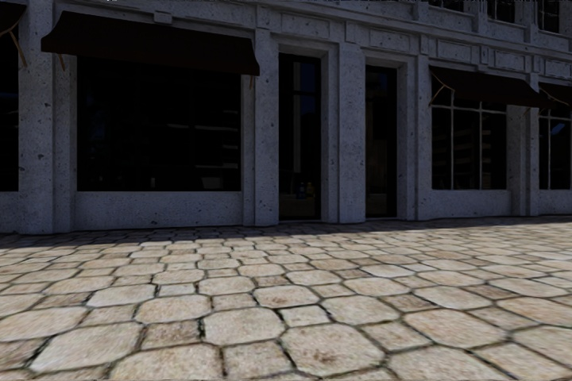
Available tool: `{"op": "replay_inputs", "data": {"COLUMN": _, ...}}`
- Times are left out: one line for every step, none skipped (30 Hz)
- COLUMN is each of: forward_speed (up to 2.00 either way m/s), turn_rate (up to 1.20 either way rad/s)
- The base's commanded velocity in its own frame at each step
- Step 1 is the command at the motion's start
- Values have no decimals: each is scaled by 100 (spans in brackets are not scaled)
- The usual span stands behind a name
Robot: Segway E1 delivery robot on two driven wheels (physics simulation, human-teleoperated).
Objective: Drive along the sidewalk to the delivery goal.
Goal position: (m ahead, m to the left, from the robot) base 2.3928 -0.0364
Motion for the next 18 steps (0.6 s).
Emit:
{"op": "replay_inputs", "data": {"forward_speed": 139, "turn_rate": 68}}
{"op": "replay_inputs", "data": {"forward_speed": 139, "turn_rate": 68}}
{"op": "replay_inputs", "data": {"forward_speed": 139, "turn_rate": 68}}
{"op": "replay_inputs", "data": {"forward_speed": 139, "turn_rate": 68}}
{"op": "replay_inputs", "data": {"forward_speed": 139, "turn_rate": 68}}
{"op": "replay_inputs", "data": {"forward_speed": 139, "turn_rate": 68}}
{"op": "replay_inputs", "data": {"forward_speed": 139, "turn_rate": 68}}
{"op": "replay_inputs", "data": {"forward_speed": 139, "turn_rate": 67}}
{"op": "replay_inputs", "data": {"forward_speed": 139, "turn_rate": 67}}
{"op": "replay_inputs", "data": {"forward_speed": 139, "turn_rate": 64}}
{"op": "replay_inputs", "data": {"forward_speed": 139, "turn_rate": 64}}
{"op": "replay_inputs", "data": {"forward_speed": 139, "turn_rate": 63}}
{"op": "replay_inputs", "data": {"forward_speed": 139, "turn_rate": 61}}
{"op": "replay_inputs", "data": {"forward_speed": 139, "turn_rate": 61}}
{"op": "replay_inputs", "data": {"forward_speed": 139, "turn_rate": 54}}
{"op": "replay_inputs", "data": {"forward_speed": 139, "turn_rate": 37}}
{"op": "replay_inputs", "data": {"forward_speed": 139, "turn_rate": 0}}
{"op": "replay_inputs", "data": {"forward_speed": 139, "turn_rate": 0}}
